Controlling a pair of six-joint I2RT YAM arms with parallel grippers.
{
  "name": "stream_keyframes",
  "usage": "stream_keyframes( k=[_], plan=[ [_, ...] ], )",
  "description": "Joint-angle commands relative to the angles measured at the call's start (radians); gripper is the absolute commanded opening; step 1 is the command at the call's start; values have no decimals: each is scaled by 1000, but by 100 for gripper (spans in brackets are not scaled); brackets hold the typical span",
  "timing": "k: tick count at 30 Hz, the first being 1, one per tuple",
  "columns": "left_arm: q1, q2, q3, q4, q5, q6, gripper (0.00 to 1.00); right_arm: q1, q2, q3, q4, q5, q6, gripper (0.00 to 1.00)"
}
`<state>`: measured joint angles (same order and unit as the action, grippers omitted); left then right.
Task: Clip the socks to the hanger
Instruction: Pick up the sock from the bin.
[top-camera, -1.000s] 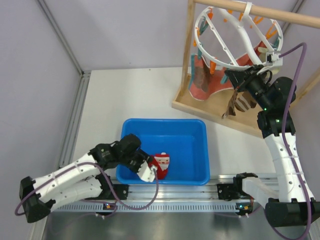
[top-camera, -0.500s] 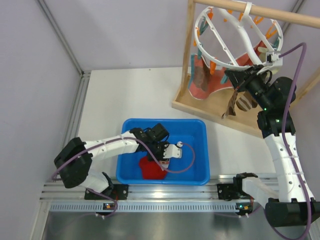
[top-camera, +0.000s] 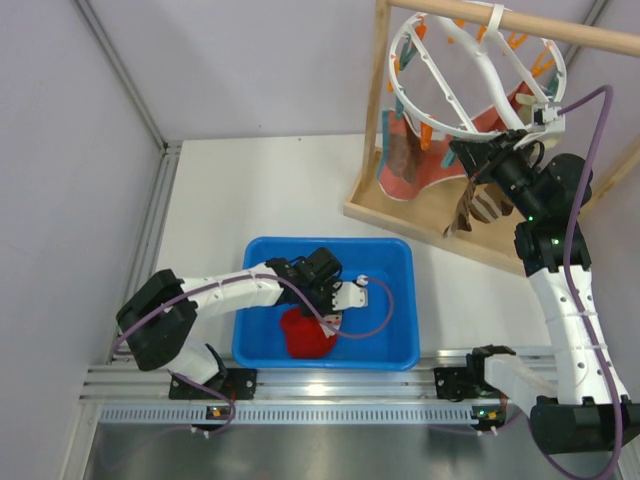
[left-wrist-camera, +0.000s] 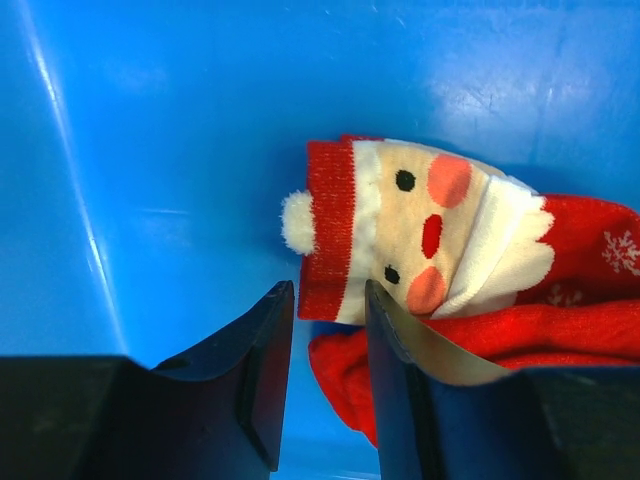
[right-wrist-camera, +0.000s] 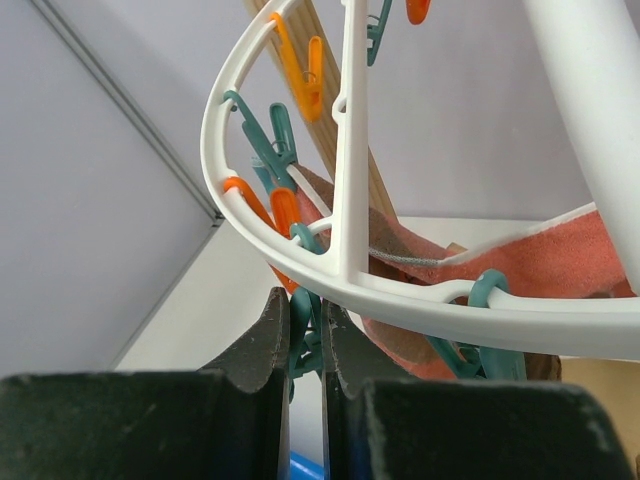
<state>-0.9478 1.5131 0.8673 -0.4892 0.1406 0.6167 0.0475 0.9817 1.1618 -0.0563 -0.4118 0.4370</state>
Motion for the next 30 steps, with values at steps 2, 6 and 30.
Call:
stream_keyframes(
  k=[2, 6, 30],
  plan=[
    [4, -44, 6, 51, 4, -34, 41, -6, -18, 42, 0, -10, -29, 0],
    [6, -34, 12, 52, 4, -32, 42, -5, -20, 38, 0, -9, -30, 0],
    [1, -295, 262, -180, 126, 49, 0, -6, -23, 38, 10, -12, -24, 0]
  ],
)
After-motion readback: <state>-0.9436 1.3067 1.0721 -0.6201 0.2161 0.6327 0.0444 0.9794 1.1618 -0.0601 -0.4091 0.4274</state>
